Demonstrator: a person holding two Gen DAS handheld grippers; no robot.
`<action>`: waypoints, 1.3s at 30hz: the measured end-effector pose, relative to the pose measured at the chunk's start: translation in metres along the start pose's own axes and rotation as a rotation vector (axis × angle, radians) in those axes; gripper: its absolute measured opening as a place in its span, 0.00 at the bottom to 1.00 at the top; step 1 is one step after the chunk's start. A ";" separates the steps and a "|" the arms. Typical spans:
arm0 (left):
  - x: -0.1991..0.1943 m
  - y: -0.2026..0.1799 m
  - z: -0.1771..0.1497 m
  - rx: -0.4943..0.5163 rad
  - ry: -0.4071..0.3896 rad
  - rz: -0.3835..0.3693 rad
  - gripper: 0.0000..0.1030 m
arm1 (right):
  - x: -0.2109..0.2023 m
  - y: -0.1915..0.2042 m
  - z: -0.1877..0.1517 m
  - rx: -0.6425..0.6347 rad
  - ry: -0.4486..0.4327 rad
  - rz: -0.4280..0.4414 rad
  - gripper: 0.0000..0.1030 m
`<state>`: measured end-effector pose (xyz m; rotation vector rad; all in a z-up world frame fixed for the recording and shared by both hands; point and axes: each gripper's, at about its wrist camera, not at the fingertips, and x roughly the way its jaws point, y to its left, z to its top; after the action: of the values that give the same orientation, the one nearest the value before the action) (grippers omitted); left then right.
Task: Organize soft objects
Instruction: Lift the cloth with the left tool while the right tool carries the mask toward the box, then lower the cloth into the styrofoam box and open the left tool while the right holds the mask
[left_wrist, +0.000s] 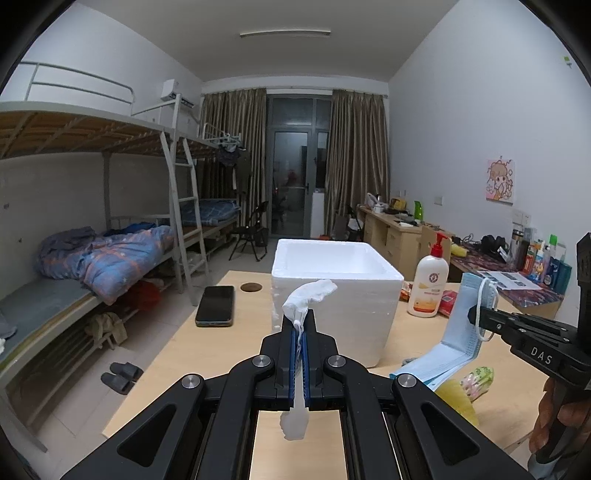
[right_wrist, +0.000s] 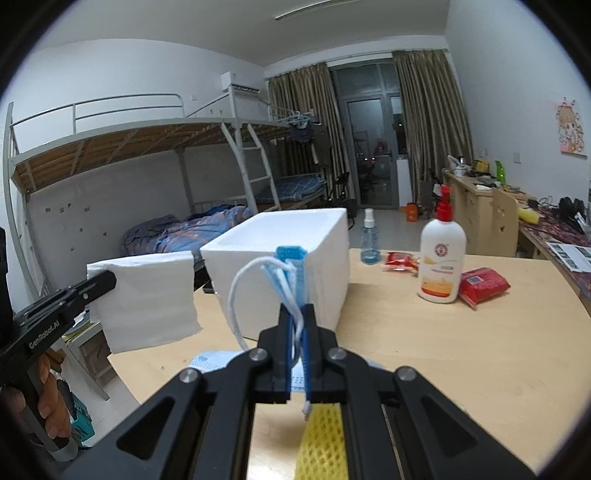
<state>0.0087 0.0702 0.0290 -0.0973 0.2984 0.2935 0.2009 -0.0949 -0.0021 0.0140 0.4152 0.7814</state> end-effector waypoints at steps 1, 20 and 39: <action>0.001 0.001 0.000 0.000 0.003 -0.002 0.02 | 0.001 0.002 0.001 -0.003 0.001 0.003 0.07; 0.016 -0.002 0.039 0.001 -0.017 -0.039 0.02 | 0.013 0.012 0.039 -0.044 -0.018 0.002 0.07; 0.042 0.004 0.088 0.006 -0.052 -0.063 0.02 | 0.039 0.015 0.089 -0.079 -0.044 0.008 0.07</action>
<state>0.0697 0.0977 0.0999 -0.0928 0.2438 0.2319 0.2482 -0.0456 0.0683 -0.0411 0.3424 0.8036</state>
